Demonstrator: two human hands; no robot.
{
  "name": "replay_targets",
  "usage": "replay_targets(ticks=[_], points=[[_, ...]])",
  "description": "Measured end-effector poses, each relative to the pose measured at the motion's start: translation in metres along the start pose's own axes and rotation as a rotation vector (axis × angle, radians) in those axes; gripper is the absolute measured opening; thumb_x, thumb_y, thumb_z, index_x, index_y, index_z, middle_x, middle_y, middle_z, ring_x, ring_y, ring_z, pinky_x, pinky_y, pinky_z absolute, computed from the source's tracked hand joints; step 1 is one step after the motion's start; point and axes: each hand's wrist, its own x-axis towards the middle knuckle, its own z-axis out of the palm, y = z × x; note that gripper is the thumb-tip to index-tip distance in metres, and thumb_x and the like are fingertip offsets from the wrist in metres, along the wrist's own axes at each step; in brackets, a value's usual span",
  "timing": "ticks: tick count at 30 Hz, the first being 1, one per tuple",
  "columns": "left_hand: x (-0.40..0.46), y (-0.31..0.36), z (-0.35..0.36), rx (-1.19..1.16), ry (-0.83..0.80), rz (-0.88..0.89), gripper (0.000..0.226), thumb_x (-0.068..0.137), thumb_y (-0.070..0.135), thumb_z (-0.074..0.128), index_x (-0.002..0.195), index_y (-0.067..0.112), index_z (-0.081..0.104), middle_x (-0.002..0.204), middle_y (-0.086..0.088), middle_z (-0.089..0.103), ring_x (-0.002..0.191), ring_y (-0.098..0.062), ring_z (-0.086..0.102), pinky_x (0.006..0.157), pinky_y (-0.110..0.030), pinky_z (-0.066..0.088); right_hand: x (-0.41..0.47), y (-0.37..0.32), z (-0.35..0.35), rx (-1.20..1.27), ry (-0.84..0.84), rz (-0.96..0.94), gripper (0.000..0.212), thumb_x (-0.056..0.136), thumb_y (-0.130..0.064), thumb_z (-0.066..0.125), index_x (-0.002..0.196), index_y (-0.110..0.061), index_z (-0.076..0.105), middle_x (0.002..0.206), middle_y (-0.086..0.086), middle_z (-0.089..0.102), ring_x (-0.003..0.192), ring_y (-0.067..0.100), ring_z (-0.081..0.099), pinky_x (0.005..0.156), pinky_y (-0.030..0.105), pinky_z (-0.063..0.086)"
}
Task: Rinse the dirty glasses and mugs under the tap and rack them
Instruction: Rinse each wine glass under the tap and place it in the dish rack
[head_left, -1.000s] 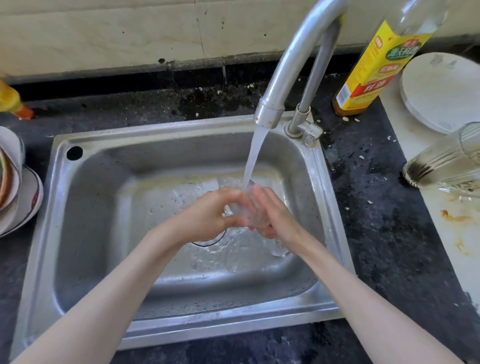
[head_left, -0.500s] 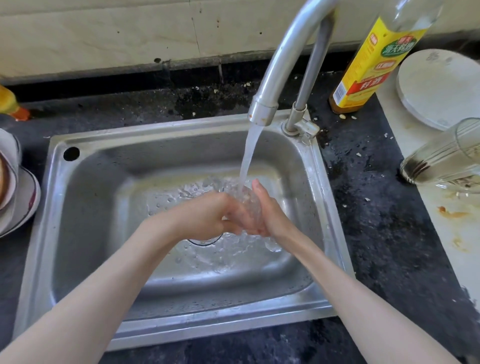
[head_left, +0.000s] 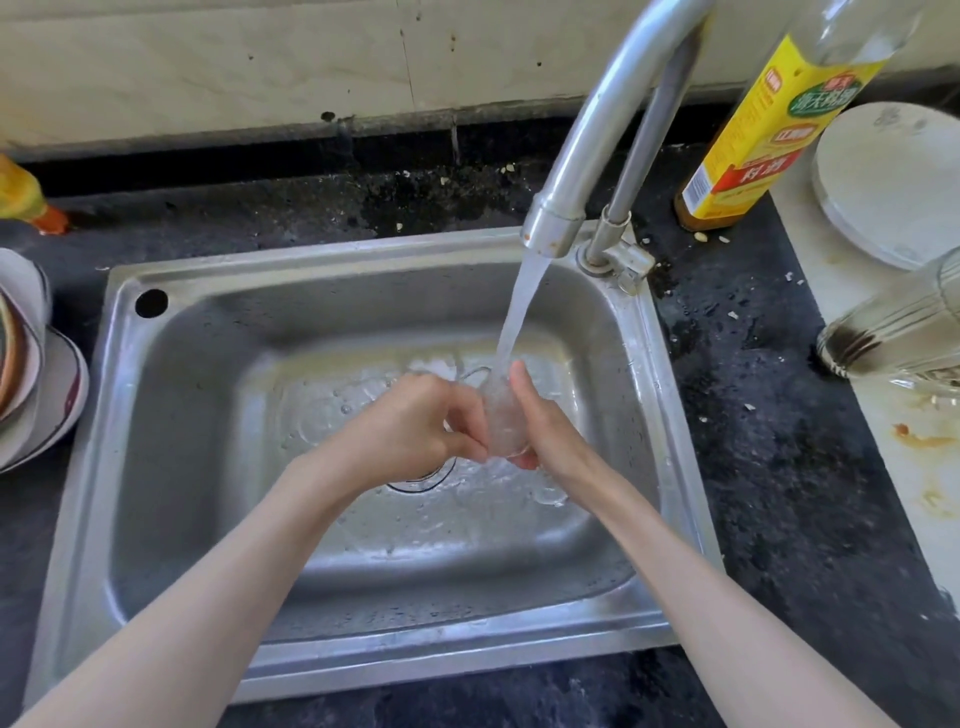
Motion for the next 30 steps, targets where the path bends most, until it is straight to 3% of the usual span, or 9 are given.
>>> replay_targets(ticks=[4, 7, 10, 14, 16, 20, 22, 27, 30], points=[[0.001, 0.0, 0.005, -0.083, 0.137, -0.003, 0.022, 0.077, 0.011, 0.074, 0.07, 0.021, 0.056, 0.063, 0.016, 0.058, 0.062, 0.002, 0.053, 0.061, -0.009, 0.037, 0.004, 0.005, 0.005, 0.014, 0.05, -0.115, 0.043, 0.089, -0.054, 0.046, 0.11, -0.017, 0.054, 0.095, -0.007, 0.061, 0.078, -0.004, 0.058, 0.062, 0.009, 0.04], [-0.001, -0.001, 0.0, 0.011, -0.129, 0.071, 0.011, 0.084, 0.014, 0.066, 0.094, 0.019, 0.07, 0.088, 0.017, 0.06, 0.081, 0.007, 0.053, 0.081, -0.013, 0.04, 0.006, 0.003, 0.001, 0.021, 0.083, -0.023, 0.05, 0.095, -0.056, 0.024, 0.096, -0.027, 0.065, 0.073, -0.005, 0.063, 0.059, 0.0, 0.055, 0.05, 0.01, 0.04], [0.003, -0.002, 0.0, 0.089, -0.16, 0.075, 0.012, 0.082, 0.009, 0.068, 0.087, 0.018, 0.073, 0.082, 0.016, 0.067, 0.073, 0.016, 0.054, 0.071, 0.0, 0.035, 0.004, 0.001, 0.0, 0.067, 0.059, -0.004, 0.065, 0.098, -0.052, 0.014, 0.064, -0.032, 0.066, 0.045, -0.009, 0.052, 0.039, 0.003, 0.042, 0.039, 0.014, 0.032], [0.011, 0.0, 0.013, 0.032, 0.136, 0.017, 0.014, 0.079, 0.021, 0.072, 0.08, 0.012, 0.061, 0.064, 0.011, 0.057, 0.061, 0.003, 0.051, 0.059, -0.014, 0.039, 0.002, 0.008, 0.003, 0.082, 0.088, -0.052, 0.05, 0.085, -0.057, 0.036, 0.106, -0.016, 0.055, 0.073, -0.006, 0.056, 0.047, -0.004, 0.047, 0.046, 0.012, 0.033], [0.011, -0.001, 0.011, -0.067, 0.141, 0.024, 0.015, 0.08, 0.021, 0.072, 0.087, 0.012, 0.062, 0.07, 0.005, 0.061, 0.065, -0.004, 0.053, 0.062, -0.018, 0.042, 0.002, 0.01, 0.002, 0.103, 0.071, -0.069, 0.057, 0.077, -0.054, 0.044, 0.115, -0.013, 0.05, 0.085, -0.004, 0.057, 0.05, -0.004, 0.049, 0.048, 0.012, 0.033], [0.003, -0.002, -0.002, 0.011, -0.205, 0.054, 0.015, 0.083, 0.008, 0.068, 0.085, 0.023, 0.071, 0.081, 0.017, 0.065, 0.071, 0.016, 0.053, 0.072, -0.005, 0.038, 0.003, 0.009, -0.003, 0.064, 0.03, 0.004, 0.063, 0.093, -0.057, 0.021, 0.096, -0.012, 0.066, 0.047, -0.007, 0.05, 0.038, 0.002, 0.033, 0.039, 0.015, 0.022], [0.003, -0.002, -0.004, 0.057, -0.206, 0.037, 0.013, 0.08, 0.008, 0.07, 0.083, 0.02, 0.074, 0.077, 0.015, 0.066, 0.068, 0.015, 0.053, 0.069, -0.003, 0.036, 0.003, 0.01, -0.002, 0.054, -0.005, 0.039, 0.073, 0.096, -0.054, 0.008, 0.089, -0.009, 0.065, 0.037, -0.007, 0.046, 0.032, 0.001, 0.031, 0.037, 0.015, 0.021], [0.002, -0.004, 0.004, -0.057, 0.085, -0.041, 0.034, 0.072, 0.011, 0.078, 0.064, 0.022, 0.047, 0.063, 0.012, 0.053, 0.056, 0.01, 0.05, 0.055, -0.008, 0.035, 0.001, 0.014, 0.006, 0.031, 0.039, -0.038, 0.038, 0.095, -0.046, 0.031, 0.108, -0.016, 0.051, 0.074, -0.012, 0.05, 0.049, -0.006, 0.045, 0.049, 0.011, 0.034], [-0.001, -0.003, 0.001, -0.005, -0.092, 0.01, 0.022, 0.08, 0.008, 0.07, 0.075, 0.024, 0.056, 0.076, 0.014, 0.058, 0.068, 0.012, 0.053, 0.065, -0.004, 0.037, 0.002, 0.014, 0.007, 0.045, 0.061, -0.01, 0.05, 0.091, -0.054, 0.03, 0.103, -0.013, 0.055, 0.072, -0.008, 0.055, 0.047, -0.008, 0.05, 0.045, 0.007, 0.034]])
